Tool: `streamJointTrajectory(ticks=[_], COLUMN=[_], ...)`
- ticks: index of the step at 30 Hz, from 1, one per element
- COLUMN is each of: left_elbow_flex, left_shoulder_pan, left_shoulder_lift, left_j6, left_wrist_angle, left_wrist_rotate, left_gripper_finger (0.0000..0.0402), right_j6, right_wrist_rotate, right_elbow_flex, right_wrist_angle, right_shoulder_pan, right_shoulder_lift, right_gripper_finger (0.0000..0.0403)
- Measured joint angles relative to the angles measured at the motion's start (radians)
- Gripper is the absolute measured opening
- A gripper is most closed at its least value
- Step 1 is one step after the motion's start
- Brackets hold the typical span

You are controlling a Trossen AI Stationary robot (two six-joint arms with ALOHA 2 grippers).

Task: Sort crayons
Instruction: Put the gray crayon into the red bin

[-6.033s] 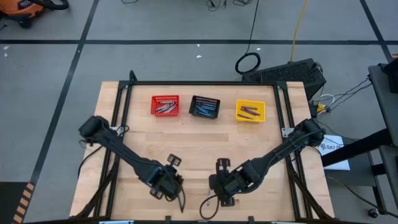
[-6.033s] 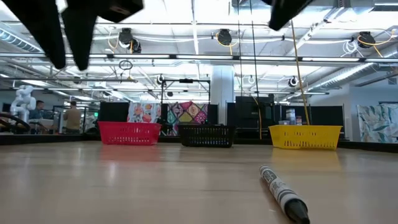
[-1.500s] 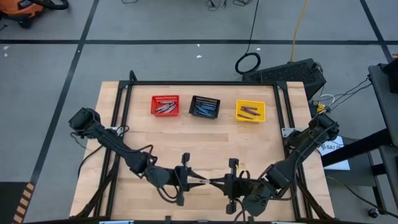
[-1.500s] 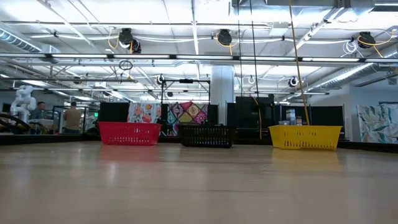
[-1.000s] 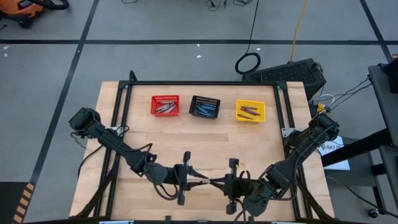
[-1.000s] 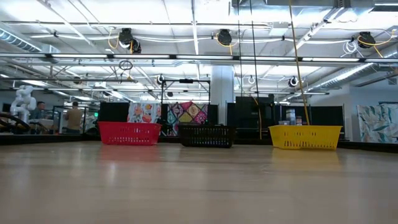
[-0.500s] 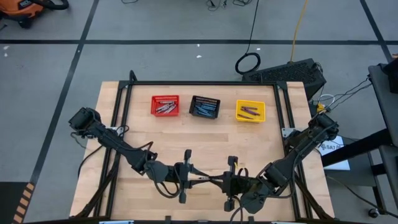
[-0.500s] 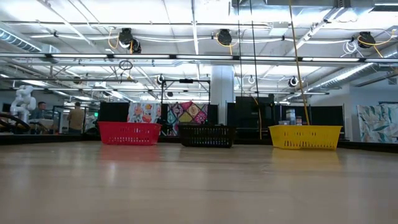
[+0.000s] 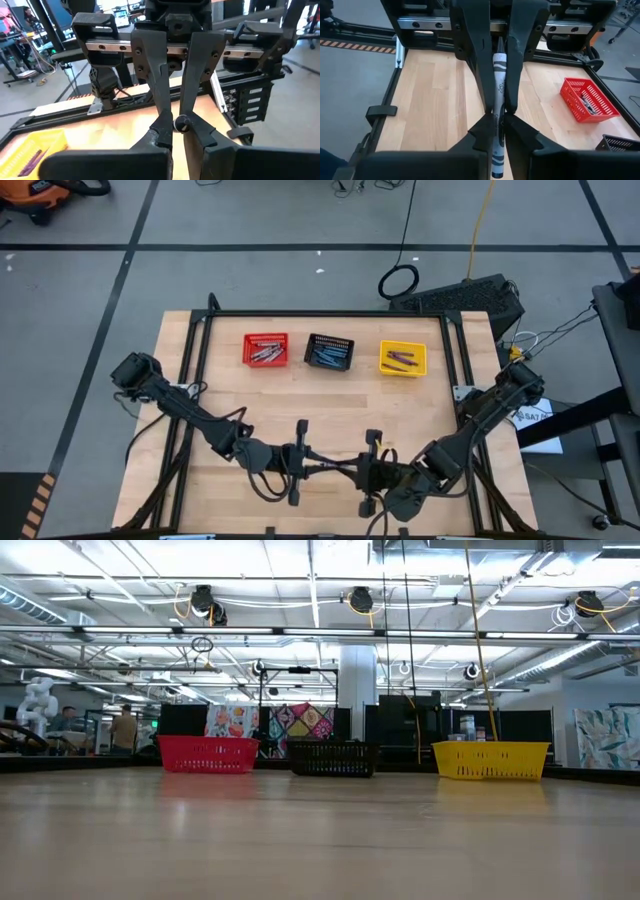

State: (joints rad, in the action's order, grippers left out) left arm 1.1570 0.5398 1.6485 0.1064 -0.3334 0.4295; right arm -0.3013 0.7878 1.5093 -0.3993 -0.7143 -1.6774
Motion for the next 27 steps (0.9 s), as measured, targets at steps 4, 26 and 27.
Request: streamJointTrajectory(ticks=[4,26,27], left_elbow_flex=[0.001,0.003,0.001], left_shoulder_pan=[-0.009,-0.263,-0.286], left_shoulder_lift=[-0.001,-0.260,-0.270], left_j6=[0.010,0.003,-0.001], left_wrist_angle=[0.023,0.826,0.889], left_wrist_rotate=[0.013,0.122,0.121], left_gripper_finger=[0.0013,0.0013,0.0013], right_j6=[-0.003,-0.135,-0.136], right_wrist_rotate=[0.003,-0.001,0.001], right_elbow_flex=[0.000,0.001,0.000], right_wrist_angle=[-0.006,-0.334,-0.356], right_shoulder_pan=[0.001,0.074,0.081], right_shoulder_lift=[-0.001,0.000,0.000], right_gripper_finger=[0.0048,0.0084,0.0084])
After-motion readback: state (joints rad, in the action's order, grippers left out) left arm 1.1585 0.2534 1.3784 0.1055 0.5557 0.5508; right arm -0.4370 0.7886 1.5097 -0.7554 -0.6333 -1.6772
